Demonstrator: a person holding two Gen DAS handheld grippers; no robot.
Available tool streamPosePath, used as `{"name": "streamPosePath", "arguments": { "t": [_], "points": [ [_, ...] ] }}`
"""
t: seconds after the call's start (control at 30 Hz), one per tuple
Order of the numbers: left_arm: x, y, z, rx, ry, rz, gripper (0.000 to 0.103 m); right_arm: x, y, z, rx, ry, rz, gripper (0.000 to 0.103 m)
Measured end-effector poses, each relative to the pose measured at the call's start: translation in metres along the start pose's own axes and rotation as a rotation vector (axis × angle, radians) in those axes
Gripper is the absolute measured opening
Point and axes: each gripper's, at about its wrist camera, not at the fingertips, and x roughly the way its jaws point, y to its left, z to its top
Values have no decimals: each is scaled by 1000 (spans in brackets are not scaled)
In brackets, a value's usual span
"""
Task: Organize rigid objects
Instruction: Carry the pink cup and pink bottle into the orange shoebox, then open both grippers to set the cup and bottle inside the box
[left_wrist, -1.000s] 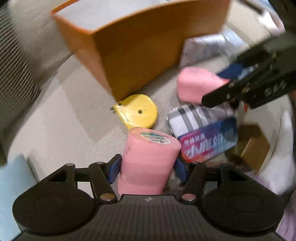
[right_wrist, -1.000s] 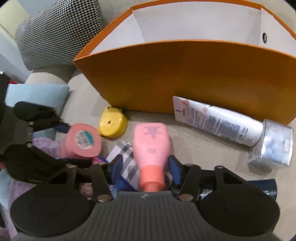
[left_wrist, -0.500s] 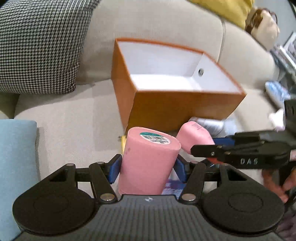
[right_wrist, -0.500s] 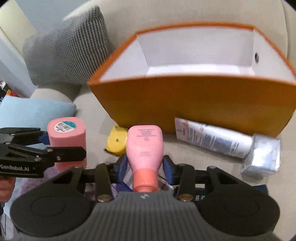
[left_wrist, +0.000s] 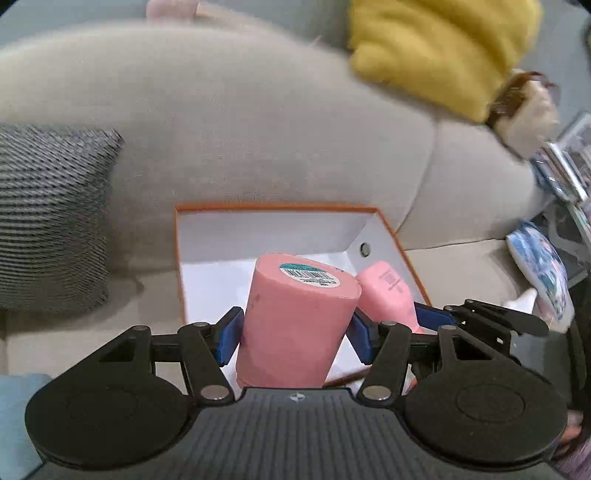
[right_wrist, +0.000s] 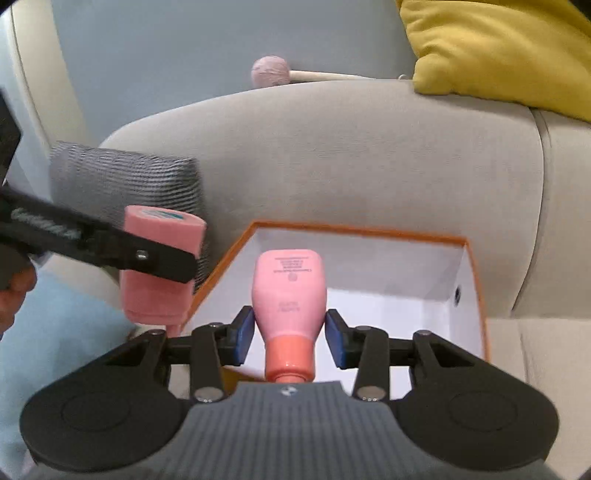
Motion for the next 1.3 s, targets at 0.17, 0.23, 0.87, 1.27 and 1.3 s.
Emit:
{"name": "streamPosePath", "arguments": {
  "t": [0.17, 0.23, 0.87, 1.27, 1.3],
  "points": [
    [79, 18, 31, -96, 133, 85, 68, 63, -28, 15, -13, 120, -35, 43],
    [105, 21, 38, -112, 174, 107, 69, 86, -38, 15, -11, 171, -37, 43],
    [204, 23, 45, -92, 374, 321, 74, 162, -55, 21, -4, 362, -21, 43],
    [133, 3, 46, 103, 178, 263, 71, 173, -52, 39, -6, 377, -47, 43],
    [121, 4, 46, 117, 141, 268, 71, 174, -51, 41, 0, 381, -59, 43]
  ]
}}
